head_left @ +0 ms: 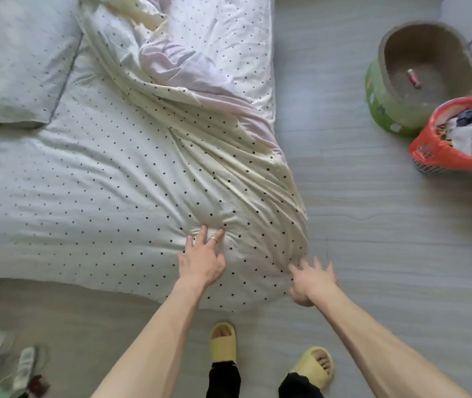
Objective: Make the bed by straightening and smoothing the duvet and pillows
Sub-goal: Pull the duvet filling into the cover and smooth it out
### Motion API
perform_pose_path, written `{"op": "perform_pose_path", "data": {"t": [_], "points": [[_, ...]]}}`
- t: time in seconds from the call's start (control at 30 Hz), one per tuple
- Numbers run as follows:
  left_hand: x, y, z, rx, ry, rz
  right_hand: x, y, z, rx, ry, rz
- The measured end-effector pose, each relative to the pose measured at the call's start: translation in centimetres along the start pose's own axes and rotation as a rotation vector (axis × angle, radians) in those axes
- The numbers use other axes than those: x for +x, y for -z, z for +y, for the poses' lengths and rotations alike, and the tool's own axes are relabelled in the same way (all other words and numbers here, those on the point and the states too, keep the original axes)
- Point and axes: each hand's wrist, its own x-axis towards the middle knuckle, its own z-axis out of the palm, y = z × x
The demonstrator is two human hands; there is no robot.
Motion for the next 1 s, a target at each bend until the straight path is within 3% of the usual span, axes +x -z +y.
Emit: {"op": "perform_pose_path", "data": {"t": [0.1,0.23,0.47,0.63,0.83,1.0], "points": [[0.3,2.6,1.2,-0.012,0.032,-0.047,-2.2,4.1,0.9,0.06,0.203,0.289],[1.8,6.9,1.9,-0.038,0.042,-0.137,-3.8,10.4,1.4,0.185,0.25,0.44],[10.0,15.8,1.5,-0.432,0.138,0.086,-2.7,21.5,1.9,0.301,0.297,0.537],[17.0,20.2,1.4,-0.528,0.222,0.24,1.0,30.7,1.1,0.24,0.313,0.529],[23.4,21.7,0.5,-0.579,0.261,0.25,7.2,39.8,-4.8,0.174,0.416,0.66],[24.6,19.4,0.3,-0.66,0.265,0.207,12.2,43.7,-10.4,-0.113,0.411,0.764]]}}
